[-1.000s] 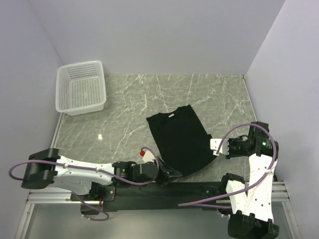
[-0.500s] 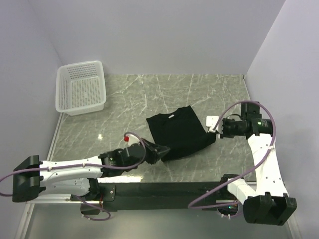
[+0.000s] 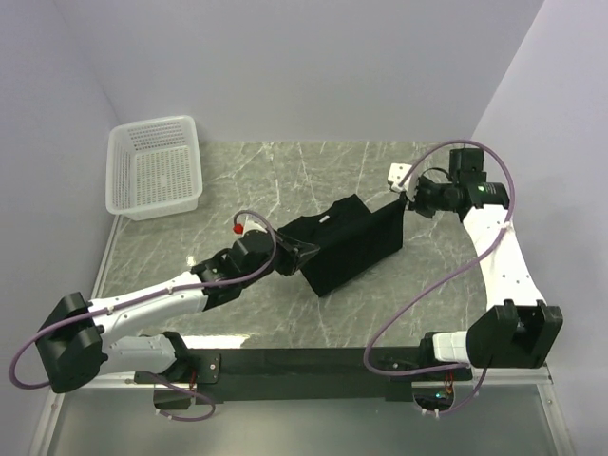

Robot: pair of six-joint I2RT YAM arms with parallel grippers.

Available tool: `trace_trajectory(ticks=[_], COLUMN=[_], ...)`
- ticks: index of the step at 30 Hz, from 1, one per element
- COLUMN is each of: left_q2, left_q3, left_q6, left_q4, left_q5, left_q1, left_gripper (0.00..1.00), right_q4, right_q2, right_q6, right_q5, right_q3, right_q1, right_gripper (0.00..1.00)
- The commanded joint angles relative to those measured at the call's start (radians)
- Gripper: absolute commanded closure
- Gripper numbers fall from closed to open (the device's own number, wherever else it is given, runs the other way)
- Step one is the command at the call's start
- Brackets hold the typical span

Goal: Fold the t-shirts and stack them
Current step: Fold the T-shirt at the center of the board.

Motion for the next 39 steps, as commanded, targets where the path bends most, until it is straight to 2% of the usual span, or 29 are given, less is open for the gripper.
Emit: trace_trajectory(ticks=[1,14,39], left_q2=[0.006,-0.017,0.271], left_q3=[0.049,0.004,0.058], left_q6=[0.055,0.090,0.247], left_q4=[0.033,0.022,0.050], left_q5=[0.058,0.124,0.230], left_q1=[0.042,0.194,0.419], left_gripper=[0.99,1.00,1.00], right_q4=[0.078,0.208,0.429], right_q2=[0.030,0.151,0.446], right_q6=[0.056,0.180,0.378], right_q5=[0.011,0.083,0.227], right_q3=[0.058,0.115,0.180], right_q1=[0.029,0.132,0.206], right_gripper=[1.00,1.00,1.00])
